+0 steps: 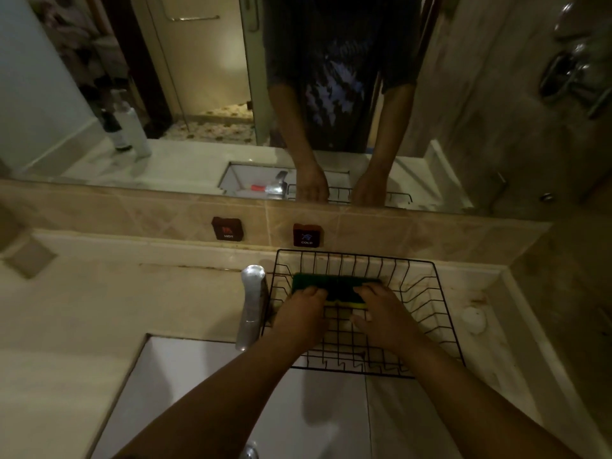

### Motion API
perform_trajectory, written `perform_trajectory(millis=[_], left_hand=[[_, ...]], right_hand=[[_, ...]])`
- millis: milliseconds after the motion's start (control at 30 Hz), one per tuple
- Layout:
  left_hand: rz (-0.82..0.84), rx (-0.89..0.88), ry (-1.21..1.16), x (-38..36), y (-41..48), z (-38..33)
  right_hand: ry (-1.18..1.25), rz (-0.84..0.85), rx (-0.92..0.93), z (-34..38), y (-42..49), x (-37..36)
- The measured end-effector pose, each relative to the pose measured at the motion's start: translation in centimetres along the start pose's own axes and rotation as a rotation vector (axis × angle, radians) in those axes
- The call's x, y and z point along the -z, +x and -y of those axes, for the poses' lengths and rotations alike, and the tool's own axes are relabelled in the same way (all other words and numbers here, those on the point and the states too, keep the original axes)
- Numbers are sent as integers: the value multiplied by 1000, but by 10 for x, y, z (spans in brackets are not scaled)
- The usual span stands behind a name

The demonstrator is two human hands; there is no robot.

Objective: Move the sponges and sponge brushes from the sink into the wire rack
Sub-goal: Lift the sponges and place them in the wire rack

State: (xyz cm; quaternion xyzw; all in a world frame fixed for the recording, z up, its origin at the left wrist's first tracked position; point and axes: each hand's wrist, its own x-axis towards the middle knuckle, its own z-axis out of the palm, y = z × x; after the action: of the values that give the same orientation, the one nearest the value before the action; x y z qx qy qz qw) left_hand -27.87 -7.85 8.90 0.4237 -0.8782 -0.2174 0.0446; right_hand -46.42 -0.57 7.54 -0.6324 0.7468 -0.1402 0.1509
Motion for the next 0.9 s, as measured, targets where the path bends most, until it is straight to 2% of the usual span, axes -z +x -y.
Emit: perform_trajectory(millis=[167,533,900], left_hand=[[10,-20,8,15,-25,1],[-41,-55,-69,22,-67,3],[-84,-58,-51,25,-88,21]], right_hand=[[9,111,-111,22,-22,15],[-13,46,-139,61,-63,22],[-31,1,-82,80,-74,30]])
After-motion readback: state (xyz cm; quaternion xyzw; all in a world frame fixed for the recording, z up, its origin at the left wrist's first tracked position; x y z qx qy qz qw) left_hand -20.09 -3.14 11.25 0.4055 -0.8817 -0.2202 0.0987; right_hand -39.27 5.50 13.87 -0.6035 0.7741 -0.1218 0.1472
